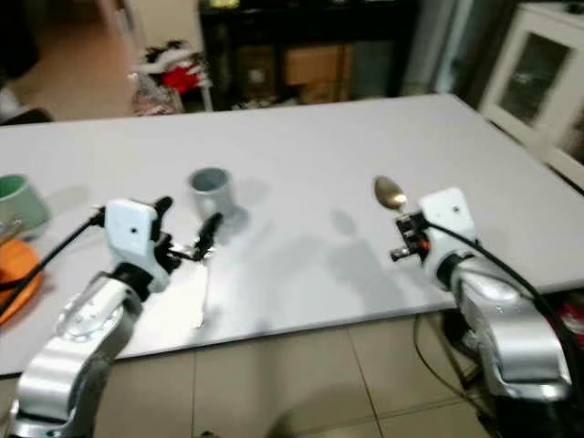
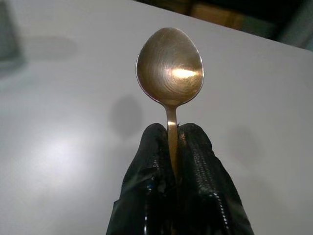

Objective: Setting the table

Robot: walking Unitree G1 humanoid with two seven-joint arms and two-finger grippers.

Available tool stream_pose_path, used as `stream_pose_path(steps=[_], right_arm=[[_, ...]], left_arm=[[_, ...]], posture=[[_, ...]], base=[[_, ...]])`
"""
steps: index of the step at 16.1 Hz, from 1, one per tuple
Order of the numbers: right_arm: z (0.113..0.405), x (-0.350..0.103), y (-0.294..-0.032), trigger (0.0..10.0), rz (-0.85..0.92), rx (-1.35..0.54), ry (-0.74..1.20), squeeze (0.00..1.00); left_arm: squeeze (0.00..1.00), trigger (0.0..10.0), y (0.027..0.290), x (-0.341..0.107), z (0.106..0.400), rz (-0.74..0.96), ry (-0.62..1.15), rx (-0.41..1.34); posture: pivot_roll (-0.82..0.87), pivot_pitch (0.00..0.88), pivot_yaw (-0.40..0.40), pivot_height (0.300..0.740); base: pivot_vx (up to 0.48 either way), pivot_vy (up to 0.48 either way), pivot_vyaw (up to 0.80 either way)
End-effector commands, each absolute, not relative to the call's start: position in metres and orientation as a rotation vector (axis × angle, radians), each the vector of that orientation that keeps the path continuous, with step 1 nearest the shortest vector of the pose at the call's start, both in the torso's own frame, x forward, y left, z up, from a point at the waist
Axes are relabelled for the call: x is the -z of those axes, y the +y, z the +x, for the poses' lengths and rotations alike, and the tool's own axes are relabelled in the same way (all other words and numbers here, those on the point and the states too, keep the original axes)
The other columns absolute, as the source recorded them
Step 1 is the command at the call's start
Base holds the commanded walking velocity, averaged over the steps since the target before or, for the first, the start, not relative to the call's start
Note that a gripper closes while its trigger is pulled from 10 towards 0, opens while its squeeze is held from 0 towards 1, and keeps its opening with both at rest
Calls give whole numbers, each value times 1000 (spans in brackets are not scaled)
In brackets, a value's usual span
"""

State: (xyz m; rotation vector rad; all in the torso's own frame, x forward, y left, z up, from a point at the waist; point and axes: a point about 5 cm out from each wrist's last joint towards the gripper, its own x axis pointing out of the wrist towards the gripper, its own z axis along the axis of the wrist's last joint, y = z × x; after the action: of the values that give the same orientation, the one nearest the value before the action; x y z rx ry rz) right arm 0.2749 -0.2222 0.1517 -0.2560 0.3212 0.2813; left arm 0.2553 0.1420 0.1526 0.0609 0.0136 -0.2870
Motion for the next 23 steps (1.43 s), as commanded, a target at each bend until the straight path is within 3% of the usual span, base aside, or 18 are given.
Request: stream_pose_path(steps=[1,9,23], right_arm=[[278,-152,-222,10000,-242,-299,312,0],[315,-132,-233,10000,-206,-285,352,0],[311,-82,-245,10000,-134,-177,535,0]], left_arm=[[0,10000,144,-155,255,70,5,276],[0,10000,142,-162,247,119,21,533],[0,10000,139,-150,227,156,133,754]], posture=[[80,0,12,740],[110,0,63,740],[104,0,88,740]], base=[[0,0,0],[0,0,0],[0,0,0]])
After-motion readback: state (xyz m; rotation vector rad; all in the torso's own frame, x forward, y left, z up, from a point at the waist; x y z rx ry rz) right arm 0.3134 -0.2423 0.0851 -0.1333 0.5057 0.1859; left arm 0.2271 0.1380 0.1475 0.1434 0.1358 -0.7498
